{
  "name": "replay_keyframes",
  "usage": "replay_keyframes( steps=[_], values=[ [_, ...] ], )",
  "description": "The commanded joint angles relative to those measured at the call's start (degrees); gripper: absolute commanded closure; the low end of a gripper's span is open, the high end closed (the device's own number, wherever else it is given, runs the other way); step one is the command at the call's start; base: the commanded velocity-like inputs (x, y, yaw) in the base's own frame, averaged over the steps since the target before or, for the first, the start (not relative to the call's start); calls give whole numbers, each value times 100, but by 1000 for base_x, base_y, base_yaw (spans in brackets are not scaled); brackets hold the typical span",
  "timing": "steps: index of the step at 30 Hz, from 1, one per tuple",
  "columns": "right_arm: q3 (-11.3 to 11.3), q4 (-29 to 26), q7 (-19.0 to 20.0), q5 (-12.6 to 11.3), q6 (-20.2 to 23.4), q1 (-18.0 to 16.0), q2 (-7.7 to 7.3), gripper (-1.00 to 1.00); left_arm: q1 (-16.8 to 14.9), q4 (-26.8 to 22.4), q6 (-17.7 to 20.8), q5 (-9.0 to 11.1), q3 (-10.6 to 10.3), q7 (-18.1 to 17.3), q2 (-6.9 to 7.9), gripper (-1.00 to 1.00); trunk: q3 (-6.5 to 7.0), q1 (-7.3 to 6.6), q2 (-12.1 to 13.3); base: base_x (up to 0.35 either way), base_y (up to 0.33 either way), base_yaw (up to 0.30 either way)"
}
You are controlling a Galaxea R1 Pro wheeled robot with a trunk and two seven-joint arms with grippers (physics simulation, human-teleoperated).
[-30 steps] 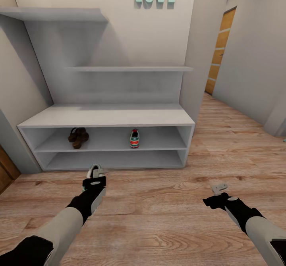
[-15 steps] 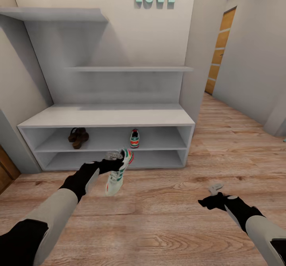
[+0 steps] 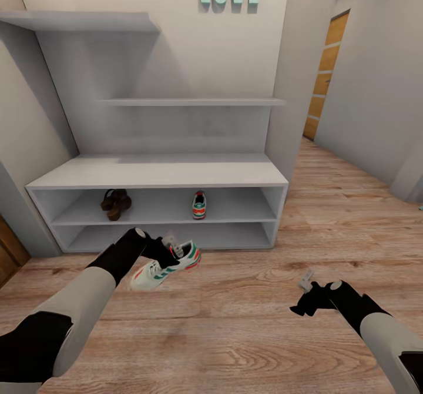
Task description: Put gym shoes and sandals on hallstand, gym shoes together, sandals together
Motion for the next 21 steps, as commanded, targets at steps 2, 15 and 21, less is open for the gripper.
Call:
replay_keyframes(
  steps=[2, 15, 21],
  values=[
    [0, -23, 33, 94, -4, -1, 5, -100, -4, -11, -21, -431, -3, -332, 0, 100, 0, 0, 0, 0, 0, 0],
    [5, -489, 369, 180, -295, -2, 340, -100, -9, -8, -853, -1047, -214, -1477, 7, 100, 0, 0, 0, 0, 0, 0],
    [8, -811, 1179, 183, -353, -2, 669, -100, -9, 23, -1040, -1068, -304, -1732, 8, 100, 0, 0, 0, 0, 0, 0]
  ],
)
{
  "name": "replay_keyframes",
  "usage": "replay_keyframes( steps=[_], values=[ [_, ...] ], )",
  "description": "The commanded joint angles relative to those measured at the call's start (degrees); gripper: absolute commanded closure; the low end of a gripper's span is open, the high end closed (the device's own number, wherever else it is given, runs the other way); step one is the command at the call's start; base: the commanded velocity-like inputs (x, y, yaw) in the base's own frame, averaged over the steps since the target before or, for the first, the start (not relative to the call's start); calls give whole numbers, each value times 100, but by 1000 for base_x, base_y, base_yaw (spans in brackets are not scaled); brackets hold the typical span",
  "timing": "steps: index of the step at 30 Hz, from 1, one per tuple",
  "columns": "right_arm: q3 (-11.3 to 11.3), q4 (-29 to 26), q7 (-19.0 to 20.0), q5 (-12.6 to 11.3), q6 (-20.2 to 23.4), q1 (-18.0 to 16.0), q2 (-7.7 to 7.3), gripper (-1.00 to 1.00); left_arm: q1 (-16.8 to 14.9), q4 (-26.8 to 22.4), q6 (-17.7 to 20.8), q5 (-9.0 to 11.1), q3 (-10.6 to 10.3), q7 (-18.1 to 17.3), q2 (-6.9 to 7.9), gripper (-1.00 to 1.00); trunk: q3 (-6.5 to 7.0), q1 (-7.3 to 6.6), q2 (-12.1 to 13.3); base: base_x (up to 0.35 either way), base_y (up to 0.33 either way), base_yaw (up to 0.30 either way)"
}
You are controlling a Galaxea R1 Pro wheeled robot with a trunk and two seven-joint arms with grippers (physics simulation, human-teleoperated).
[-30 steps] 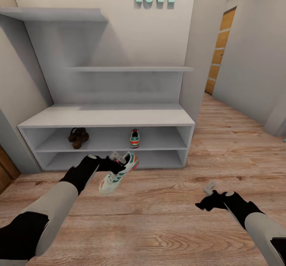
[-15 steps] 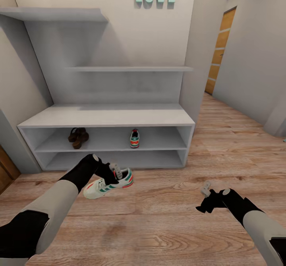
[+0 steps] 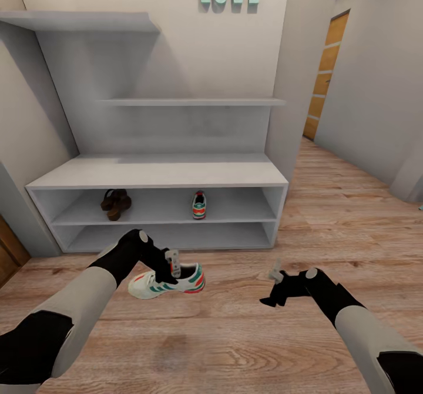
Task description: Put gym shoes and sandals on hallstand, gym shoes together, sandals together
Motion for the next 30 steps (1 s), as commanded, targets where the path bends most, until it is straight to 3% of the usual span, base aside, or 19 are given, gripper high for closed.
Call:
replay_keyframes(
  steps=[1, 19, 30],
  values=[
    [0, -23, 69, 2, -3, 0, 23, -100, 0, 1, -10, -1, -3, -9, 0, 100, 0, 0, 0, 0, 0, 0],
    [1, -110, 347, 2, -14, 0, 292, -100, 0, 32, 3, -9, -8, -72, 12, 100, 0, 0, 0, 0, 0, 0],
    [2, -112, 534, 2, -12, 0, 430, -100, 0, 34, -11, -2, -24, -472, -9, 100, 0, 0, 0, 0, 0, 0]
  ],
)
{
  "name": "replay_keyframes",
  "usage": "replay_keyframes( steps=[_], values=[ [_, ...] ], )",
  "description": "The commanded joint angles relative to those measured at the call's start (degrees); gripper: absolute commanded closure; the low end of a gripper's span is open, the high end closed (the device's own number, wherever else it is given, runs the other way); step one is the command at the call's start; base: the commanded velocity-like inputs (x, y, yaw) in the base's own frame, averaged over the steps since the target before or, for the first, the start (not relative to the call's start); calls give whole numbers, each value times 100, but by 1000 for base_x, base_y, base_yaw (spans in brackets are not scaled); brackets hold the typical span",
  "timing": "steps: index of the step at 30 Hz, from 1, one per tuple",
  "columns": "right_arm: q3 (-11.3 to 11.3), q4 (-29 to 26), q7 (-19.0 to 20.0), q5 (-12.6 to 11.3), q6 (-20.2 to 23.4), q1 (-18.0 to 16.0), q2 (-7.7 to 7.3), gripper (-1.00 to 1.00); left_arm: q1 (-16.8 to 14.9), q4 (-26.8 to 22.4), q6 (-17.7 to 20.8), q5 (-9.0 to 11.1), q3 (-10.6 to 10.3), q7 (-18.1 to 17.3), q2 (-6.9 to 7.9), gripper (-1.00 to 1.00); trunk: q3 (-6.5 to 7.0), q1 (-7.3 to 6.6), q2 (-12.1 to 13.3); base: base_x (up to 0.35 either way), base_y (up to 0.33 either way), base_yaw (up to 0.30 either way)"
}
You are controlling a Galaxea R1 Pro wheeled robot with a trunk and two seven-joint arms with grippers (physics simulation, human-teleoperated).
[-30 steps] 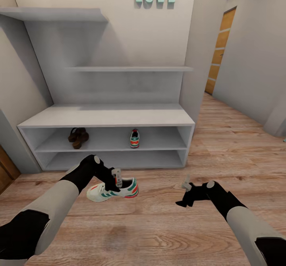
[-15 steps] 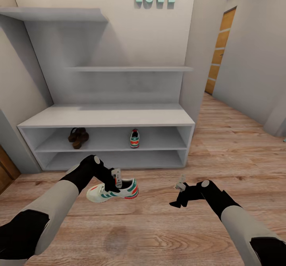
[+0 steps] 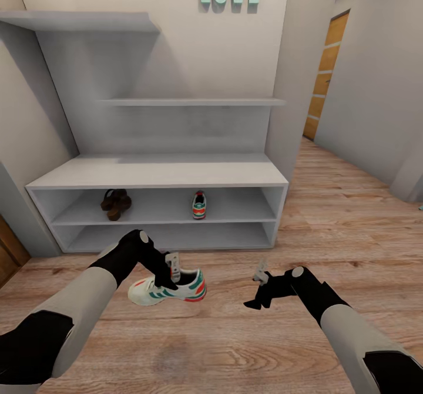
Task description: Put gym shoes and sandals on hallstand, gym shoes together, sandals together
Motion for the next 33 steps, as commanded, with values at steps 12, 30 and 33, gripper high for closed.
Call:
replay_keyframes(
  steps=[12, 30, 33],
  values=[
    [4, 0, 182, 1, 0, 0, 149, -100, 0, -7, -20, 1, -166, -87, -70, 100, 0, 0, 0, 0, 0, 0],
    [502, 0, 551, 1, 8, 0, 524, -100, 0, -45, -14, 0, -277, -84, -179, 100, 0, 0, 0, 0, 0, 0],
    [522, 0, 553, 0, 9, 0, 561, -100, 0, -49, -14, -1, -278, -81, -181, 100, 0, 0, 0, 0, 0, 0]
  ],
)
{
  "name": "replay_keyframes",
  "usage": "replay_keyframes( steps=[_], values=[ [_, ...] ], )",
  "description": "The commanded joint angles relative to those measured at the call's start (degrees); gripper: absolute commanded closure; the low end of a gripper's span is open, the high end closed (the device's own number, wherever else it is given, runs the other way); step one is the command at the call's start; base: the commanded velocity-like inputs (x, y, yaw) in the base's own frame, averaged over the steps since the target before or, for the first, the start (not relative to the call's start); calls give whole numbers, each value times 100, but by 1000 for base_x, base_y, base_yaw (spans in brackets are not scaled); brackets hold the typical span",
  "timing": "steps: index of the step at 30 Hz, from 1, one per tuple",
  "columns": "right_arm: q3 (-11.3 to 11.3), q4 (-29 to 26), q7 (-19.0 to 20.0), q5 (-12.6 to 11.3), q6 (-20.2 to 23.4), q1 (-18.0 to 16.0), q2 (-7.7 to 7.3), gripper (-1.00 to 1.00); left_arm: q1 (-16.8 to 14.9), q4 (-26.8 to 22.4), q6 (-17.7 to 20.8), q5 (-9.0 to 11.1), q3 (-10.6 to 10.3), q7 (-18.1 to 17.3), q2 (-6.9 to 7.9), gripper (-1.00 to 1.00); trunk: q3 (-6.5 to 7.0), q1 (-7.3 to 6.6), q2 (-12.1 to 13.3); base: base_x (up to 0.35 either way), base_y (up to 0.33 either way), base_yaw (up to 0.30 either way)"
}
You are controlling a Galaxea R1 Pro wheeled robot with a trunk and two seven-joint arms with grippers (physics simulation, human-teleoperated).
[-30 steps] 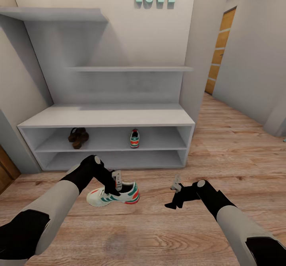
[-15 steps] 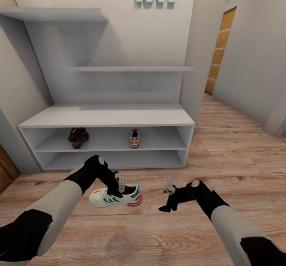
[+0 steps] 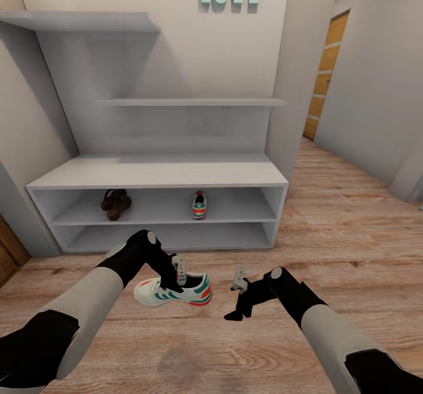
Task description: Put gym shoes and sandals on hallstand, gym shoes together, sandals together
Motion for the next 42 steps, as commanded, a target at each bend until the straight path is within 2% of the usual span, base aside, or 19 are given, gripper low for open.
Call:
replay_keyframes(
  steps=[1, 32, 42],
  values=[
    [5, 0, 0, 0, 0, 0, 8, -100, 0, -1, -2, -1, 0, 3, -1, 100, 0, 0, 0, 0, 0, 0],
    [28, -35, -2, -7, 5, 0, 48, -100, 0, 8, -13, -1, 25, 5, 4, 100, 0, 0, 0, 0, 0, 0],
    [30, -298, -6, 7, 34, 0, 48, -100, 0, 35, -27, 2, 24, -5, 6, 100, 0, 0, 0, 0, 0, 0]
  ],
)
